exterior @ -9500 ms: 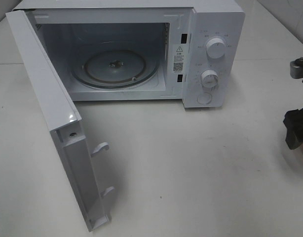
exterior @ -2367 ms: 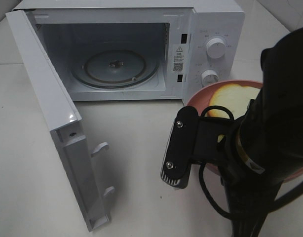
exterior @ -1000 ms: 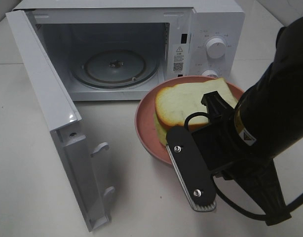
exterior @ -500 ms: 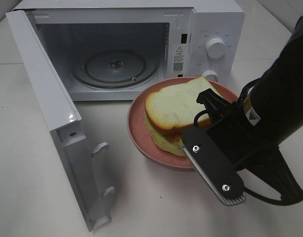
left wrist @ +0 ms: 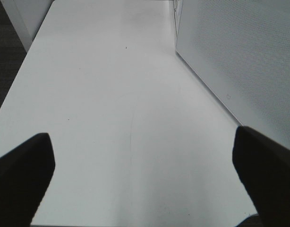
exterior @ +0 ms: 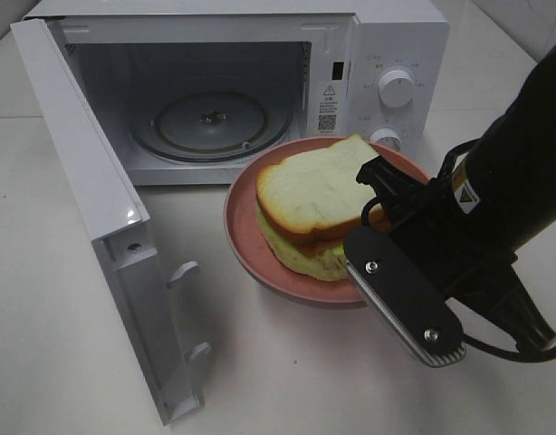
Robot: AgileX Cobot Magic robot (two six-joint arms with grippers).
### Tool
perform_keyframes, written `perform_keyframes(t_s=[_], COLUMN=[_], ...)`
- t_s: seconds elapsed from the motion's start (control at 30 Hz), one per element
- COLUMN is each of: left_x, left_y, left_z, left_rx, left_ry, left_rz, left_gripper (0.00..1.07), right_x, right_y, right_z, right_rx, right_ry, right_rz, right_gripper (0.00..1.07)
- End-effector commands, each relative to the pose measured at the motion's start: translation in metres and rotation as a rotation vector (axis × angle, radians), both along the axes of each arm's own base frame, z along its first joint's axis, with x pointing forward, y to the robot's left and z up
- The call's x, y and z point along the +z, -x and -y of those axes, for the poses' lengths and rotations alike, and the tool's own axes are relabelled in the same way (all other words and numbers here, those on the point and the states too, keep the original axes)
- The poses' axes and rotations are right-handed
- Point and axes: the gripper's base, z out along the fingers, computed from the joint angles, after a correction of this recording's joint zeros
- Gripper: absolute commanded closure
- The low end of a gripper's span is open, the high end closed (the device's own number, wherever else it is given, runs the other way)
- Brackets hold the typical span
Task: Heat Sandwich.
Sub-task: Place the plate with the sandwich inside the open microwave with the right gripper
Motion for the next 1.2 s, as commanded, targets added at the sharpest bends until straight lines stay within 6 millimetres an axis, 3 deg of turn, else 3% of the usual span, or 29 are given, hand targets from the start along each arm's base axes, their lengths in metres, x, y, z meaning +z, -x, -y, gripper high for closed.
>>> perform_keyframes(t_s=[0.03, 0.33, 1.2], left_x=[0.001, 0.001, 0.001], left_y=[0.002, 0.002, 0.002], left_z=[0.0, 0.0, 0.0], left_rx=[0.004, 0.004, 0.004], left_ry=[-0.002, -0.002, -0.002], left_rz=[0.031, 0.031, 0.031], left_gripper=[0.09, 0.09, 0.09], right_x=[0.003, 0.0, -0.007], right_y=[-0.002, -0.007, -0.057], right_z=[-0.002, -0.01, -0.056], right_rx=[0.007, 0.006, 0.0], right_ry=[-0.036, -0.079, -0.098], right_rz=[0.029, 0.03, 0.036], right_gripper=[1.07, 1.07, 1.07])
